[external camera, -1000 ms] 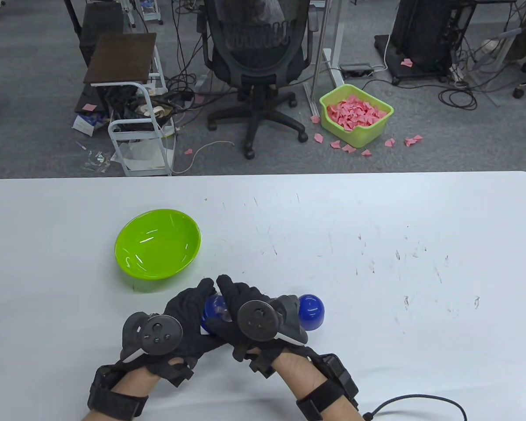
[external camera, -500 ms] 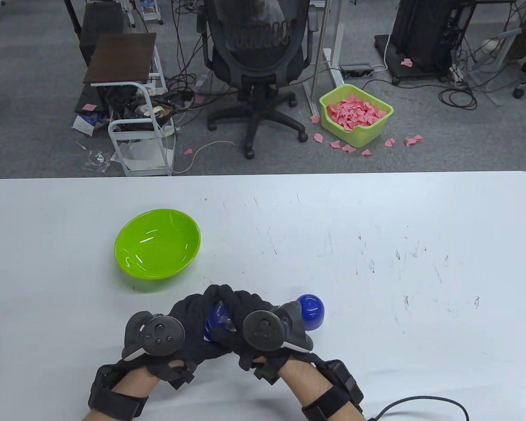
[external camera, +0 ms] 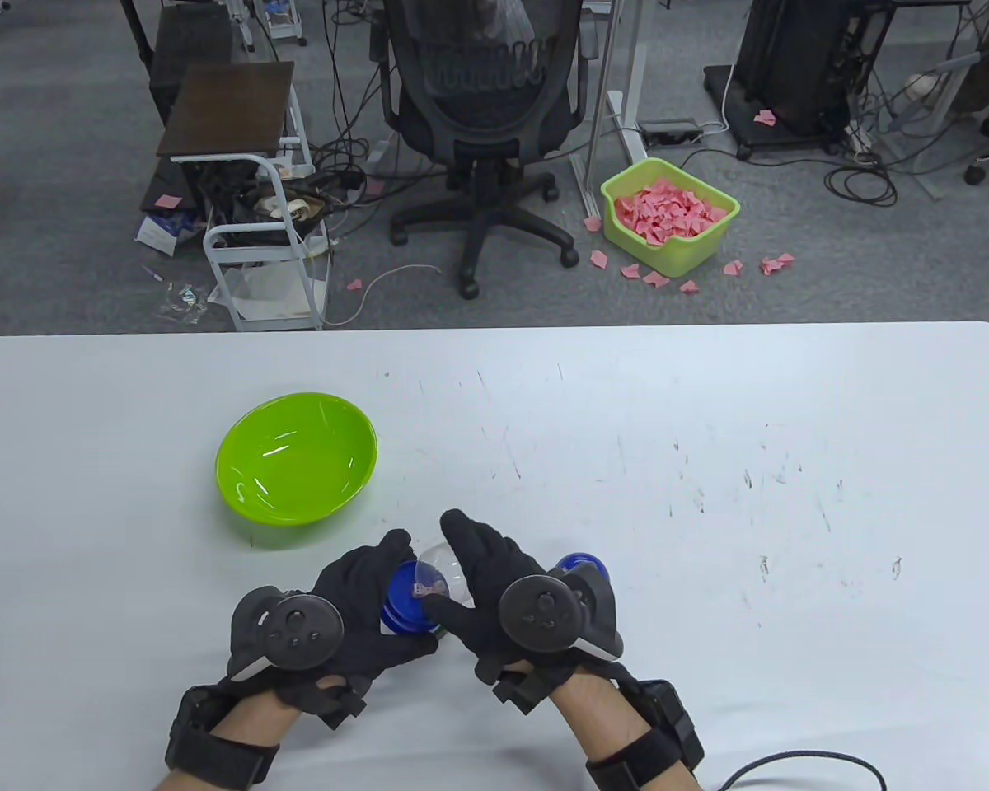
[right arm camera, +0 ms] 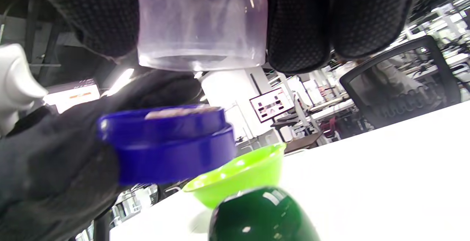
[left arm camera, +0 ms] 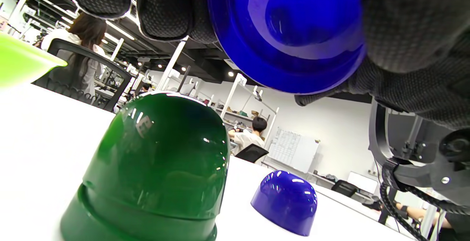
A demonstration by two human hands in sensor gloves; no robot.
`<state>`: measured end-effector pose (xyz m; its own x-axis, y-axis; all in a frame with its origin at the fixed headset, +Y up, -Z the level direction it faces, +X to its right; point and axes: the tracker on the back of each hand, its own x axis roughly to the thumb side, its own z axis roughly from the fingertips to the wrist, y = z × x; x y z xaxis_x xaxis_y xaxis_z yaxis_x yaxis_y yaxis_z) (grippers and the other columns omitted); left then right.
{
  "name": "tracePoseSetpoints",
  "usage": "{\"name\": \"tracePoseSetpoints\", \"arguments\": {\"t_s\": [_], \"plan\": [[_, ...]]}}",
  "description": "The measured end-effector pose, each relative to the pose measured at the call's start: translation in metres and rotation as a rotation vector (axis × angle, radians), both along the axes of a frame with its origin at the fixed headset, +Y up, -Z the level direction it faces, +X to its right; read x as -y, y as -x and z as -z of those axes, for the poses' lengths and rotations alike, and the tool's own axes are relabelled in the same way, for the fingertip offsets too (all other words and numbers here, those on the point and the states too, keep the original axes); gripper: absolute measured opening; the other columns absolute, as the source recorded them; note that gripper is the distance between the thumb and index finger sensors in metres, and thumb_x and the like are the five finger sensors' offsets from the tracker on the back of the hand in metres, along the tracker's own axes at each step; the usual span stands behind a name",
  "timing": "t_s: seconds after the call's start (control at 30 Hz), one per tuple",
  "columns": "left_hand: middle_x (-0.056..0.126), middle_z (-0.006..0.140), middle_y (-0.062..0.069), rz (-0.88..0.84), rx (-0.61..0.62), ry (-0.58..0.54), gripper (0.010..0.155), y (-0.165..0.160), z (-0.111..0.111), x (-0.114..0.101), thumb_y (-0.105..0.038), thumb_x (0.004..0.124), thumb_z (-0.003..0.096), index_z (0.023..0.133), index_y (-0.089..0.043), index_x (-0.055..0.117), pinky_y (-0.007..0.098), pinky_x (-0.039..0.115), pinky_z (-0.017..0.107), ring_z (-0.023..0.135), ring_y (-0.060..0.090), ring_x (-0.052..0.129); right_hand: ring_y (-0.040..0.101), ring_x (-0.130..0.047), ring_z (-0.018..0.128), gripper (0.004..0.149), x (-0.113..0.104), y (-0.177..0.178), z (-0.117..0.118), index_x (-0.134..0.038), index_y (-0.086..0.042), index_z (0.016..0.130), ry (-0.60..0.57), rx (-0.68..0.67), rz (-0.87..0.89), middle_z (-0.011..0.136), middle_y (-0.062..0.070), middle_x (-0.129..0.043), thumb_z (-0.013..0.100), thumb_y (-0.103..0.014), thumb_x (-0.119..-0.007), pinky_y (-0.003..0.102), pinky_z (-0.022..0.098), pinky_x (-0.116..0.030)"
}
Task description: Pour dice into bowl
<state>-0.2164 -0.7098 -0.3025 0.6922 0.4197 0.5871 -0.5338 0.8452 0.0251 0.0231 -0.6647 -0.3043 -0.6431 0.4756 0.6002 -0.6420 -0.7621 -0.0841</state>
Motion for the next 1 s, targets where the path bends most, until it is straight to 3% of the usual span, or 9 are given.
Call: {"name": "tracePoseSetpoints", "arguments": {"t_s": [0.43,0.63,1.0], "plan": [[0.060,0.110,0.014,-0.151,-0.083,0.042,0.102,0.027,0.010,-0.003,-0.070,0.081,0.0390,0.110,-0.019,0.029,0.063,0.058,0.077,0.100,0.039,0.065,0.053,-0.080,0.074,0.084,-0.008,-0.080,0.026,-0.041,-0.005,0.106,-0.021,0.305,-0.060,0.106,0.031,-0.058,0.046,-0.043,-0.087,0.068,0.057,-0.070],[0.057,0.112,0.012,-0.171,-0.126,0.039,0.102,0.036,0.011,-0.004,-0.070,0.082,0.0393,0.110,-0.020,0.028,0.062,0.058,0.077,0.102,0.038,0.063,0.054,-0.079,0.075,0.082,0.005,-0.109,0.038,-0.045,-0.007,0.107,0.029,0.424,-0.097,0.107,0.031,-0.056,0.046,-0.042,-0.087,0.068,0.057,-0.070],[0.057,0.111,0.011,-0.278,-0.203,0.068,0.105,0.057,0.016,-0.005,-0.067,0.087,0.0373,0.110,-0.020,0.028,0.061,0.060,0.077,0.101,0.038,0.064,0.058,-0.077,0.076,0.080,0.045,-0.150,0.057,-0.053,-0.008,0.107,0.230,0.589,-0.199,0.106,0.031,-0.057,0.042,-0.036,-0.092,0.071,0.058,-0.068]]}}
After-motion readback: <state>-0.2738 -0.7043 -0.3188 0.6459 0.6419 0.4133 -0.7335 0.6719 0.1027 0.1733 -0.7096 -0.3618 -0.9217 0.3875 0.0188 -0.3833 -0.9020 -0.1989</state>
